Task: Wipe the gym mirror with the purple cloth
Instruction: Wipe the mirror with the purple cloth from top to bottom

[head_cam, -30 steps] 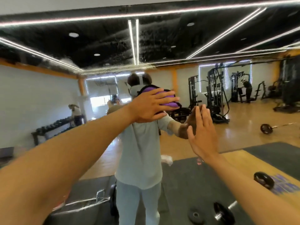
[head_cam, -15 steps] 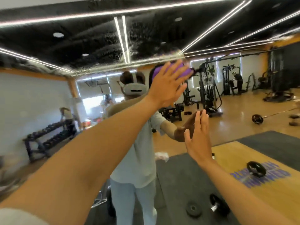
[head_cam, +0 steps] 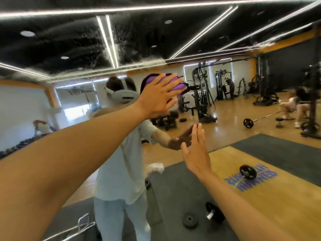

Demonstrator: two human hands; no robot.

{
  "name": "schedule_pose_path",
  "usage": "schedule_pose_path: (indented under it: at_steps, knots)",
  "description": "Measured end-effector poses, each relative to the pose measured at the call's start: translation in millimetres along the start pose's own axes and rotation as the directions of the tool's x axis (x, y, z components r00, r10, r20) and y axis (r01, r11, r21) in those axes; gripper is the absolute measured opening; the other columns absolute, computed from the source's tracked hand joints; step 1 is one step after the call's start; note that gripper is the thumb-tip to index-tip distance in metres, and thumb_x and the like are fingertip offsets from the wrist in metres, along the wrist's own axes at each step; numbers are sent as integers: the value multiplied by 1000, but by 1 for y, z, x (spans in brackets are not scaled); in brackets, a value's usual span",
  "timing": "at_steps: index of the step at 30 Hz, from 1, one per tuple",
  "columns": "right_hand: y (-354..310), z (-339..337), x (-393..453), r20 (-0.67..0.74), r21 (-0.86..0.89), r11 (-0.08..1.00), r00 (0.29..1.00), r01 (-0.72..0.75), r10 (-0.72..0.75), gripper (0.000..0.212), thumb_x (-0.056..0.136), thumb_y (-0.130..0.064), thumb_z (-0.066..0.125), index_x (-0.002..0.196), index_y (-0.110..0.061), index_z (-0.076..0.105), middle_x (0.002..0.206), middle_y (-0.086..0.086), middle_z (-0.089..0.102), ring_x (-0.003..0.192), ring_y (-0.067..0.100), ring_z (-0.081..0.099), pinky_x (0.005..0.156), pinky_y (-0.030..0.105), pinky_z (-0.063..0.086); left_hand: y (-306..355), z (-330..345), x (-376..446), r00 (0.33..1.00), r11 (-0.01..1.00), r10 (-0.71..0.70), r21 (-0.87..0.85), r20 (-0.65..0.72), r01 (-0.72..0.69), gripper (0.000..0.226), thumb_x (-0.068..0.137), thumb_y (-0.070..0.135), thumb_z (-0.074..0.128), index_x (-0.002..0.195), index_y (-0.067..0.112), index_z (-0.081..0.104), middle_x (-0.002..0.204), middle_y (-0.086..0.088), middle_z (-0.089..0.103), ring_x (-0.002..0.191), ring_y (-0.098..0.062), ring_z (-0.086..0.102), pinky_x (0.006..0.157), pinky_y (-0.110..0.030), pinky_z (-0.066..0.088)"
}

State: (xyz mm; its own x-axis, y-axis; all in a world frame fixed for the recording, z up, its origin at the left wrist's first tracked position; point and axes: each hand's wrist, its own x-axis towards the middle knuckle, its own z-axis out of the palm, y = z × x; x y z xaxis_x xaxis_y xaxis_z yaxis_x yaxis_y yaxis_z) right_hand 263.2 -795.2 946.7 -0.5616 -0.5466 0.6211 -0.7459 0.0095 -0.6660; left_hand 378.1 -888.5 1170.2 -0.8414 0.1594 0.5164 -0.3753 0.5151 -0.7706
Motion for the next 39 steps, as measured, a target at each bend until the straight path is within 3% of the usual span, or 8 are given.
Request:
schedule_pose_path:
  at_steps: [5,9,13,17,22,26,29,39]
  knots:
    - [24,-9,1,69,-76,991,992,112,-107,87,105,-31,51,165,-25,-12,169,-15,-28,158,10,-17,127,39,27,20,10,64,997,998,-64,-21,-38,63,61,110,51,18,162,26,39,170,-2,33,160,-26,21,131,-50,9]
    - [41,1,-15,29,-29,998,998,56,-55,91,104,-32,54,165,-28,-13,167,-16,-33,159,21,19,110,38,50,61,34,78,995,995,97,-17,-27,-98,60,111,49,19,158,23,46,167,0,39,158,-26,27,131,-50,13]
    - [59,8,-33,11,-31,999,1000,14,-13,91,105,-31,53,164,-25,-16,163,-19,-39,161,17,2,122,30,33,87,58,56,970,971,230,-49,-81,-235,60,109,49,28,151,18,56,158,-5,52,153,-28,40,128,-47,14]
    - [71,8,-32,-29,-82,996,999,41,-43,88,105,-31,53,165,-27,-11,170,-13,-26,160,11,-8,126,41,29,104,81,14,959,959,268,-69,-96,-275,57,108,48,32,150,18,57,160,-3,50,153,-27,39,128,-49,17]
    - [68,4,-19,-88,-61,998,996,-21,16,80,107,-34,46,166,-28,-7,171,-19,-18,157,0,-12,128,33,25,96,91,-2,927,935,349,-23,-136,-355,56,104,46,34,143,20,65,156,-3,55,149,-27,46,126,-47,18]
    - [63,-12,-2,-97,-126,988,992,-88,76,71,110,-37,40,167,-28,-2,169,-21,-18,152,-7,-13,121,19,22,76,80,19,934,954,298,20,-197,-300,60,103,49,32,142,19,66,154,-6,57,146,-29,50,124,-47,19]
    - [56,-32,24,-135,-103,982,980,-159,145,66,111,-41,35,167,-30,1,170,-22,-13,149,-11,5,107,18,32,66,69,49,965,980,196,16,-174,-196,63,104,51,28,142,19,67,154,-6,57,146,-30,49,123,-48,21]
    - [86,-67,85,-246,-10,995,965,-101,96,61,112,-43,28,167,-31,2,172,-21,-7,158,-1,-4,121,22,16,83,67,150,985,994,92,75,-147,-82,71,105,56,11,158,24,47,167,-1,39,158,-26,28,130,-49,15]
